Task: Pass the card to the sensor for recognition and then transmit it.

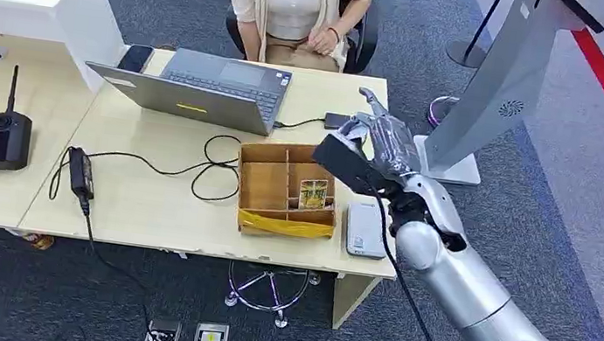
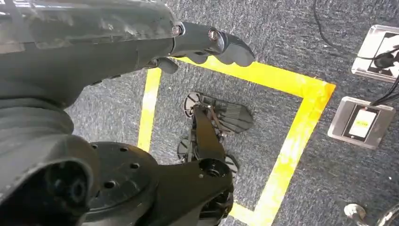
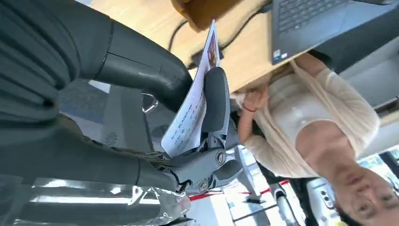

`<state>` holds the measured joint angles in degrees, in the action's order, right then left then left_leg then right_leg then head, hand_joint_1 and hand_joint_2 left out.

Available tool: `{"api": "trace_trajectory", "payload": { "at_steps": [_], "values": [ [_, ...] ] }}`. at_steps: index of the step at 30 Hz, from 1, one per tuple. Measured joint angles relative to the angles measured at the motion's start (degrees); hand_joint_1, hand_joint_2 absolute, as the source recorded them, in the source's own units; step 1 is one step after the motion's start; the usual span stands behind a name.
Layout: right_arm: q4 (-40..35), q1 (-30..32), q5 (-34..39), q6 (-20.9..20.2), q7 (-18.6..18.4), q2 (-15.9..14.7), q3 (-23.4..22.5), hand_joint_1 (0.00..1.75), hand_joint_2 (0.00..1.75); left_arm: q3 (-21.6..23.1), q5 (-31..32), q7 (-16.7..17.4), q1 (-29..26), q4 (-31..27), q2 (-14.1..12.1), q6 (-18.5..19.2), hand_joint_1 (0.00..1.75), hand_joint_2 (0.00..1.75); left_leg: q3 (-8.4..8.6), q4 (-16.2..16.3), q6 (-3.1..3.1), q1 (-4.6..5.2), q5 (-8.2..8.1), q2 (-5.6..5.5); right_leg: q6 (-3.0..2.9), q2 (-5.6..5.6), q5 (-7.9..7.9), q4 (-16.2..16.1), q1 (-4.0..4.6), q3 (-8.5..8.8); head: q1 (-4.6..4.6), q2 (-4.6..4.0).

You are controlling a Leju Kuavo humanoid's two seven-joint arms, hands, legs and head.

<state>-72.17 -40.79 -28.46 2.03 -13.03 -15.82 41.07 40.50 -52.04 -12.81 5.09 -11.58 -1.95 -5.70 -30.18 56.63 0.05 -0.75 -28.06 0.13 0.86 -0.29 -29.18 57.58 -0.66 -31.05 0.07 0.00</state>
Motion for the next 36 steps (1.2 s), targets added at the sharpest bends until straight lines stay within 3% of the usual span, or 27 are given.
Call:
{"api": "trace_trajectory", "payload": {
  "at_steps": [2, 8, 16, 36],
  "values": [
    [-1.05, -0.61, 1.84, 0.39, 0.09, 0.04, 0.37, 1.75, 1.75, 0.44, 0.46, 0.26, 0.12, 0.00, 0.02, 0.13, 0.00, 0.00, 0.00, 0.00, 0.00, 0.00, 0.00, 0.01, 0.00, 0.01, 0.00, 0.00, -0.01, 0.00, 0.00, 0.00],
    [-0.94, -4.66, 0.39, -0.02, -4.59, 0.11, 2.45, 1.75, 1.75, 1.40, 1.64, 1.40, 1.18, 0.00, 0.28, 0.44, 0.00, 0.00, -0.01, 0.00, 0.00, 0.00, 0.00, -0.01, 0.00, -0.01, 0.00, 0.00, 0.00, -0.01, -0.02, 0.00],
    [8.27, -8.43, -1.62, 1.40, -6.65, 1.40, 4.74, 1.75, 1.75, 2.49, 2.08, 2.36, 2.53, 0.00, 0.61, 0.87, 0.00, 0.00, -0.02, 0.00, 0.00, 0.00, 0.01, -0.03, 0.00, -0.02, 0.00, 0.00, 0.00, 0.00, 0.00, 0.00],
    [21.83, -11.73, -6.21, 1.77, -5.14, 6.25, 6.08, 1.75, 1.75, 2.71, 0.44, 2.62, 2.78, 0.00, 1.09, 0.15, 0.00, 0.00, -0.05, 0.00, 0.00, 0.00, 0.01, -0.02, 0.00, -0.02, 0.00, 0.01, 0.00, -0.03, 0.00, 0.00]
  ]
}}
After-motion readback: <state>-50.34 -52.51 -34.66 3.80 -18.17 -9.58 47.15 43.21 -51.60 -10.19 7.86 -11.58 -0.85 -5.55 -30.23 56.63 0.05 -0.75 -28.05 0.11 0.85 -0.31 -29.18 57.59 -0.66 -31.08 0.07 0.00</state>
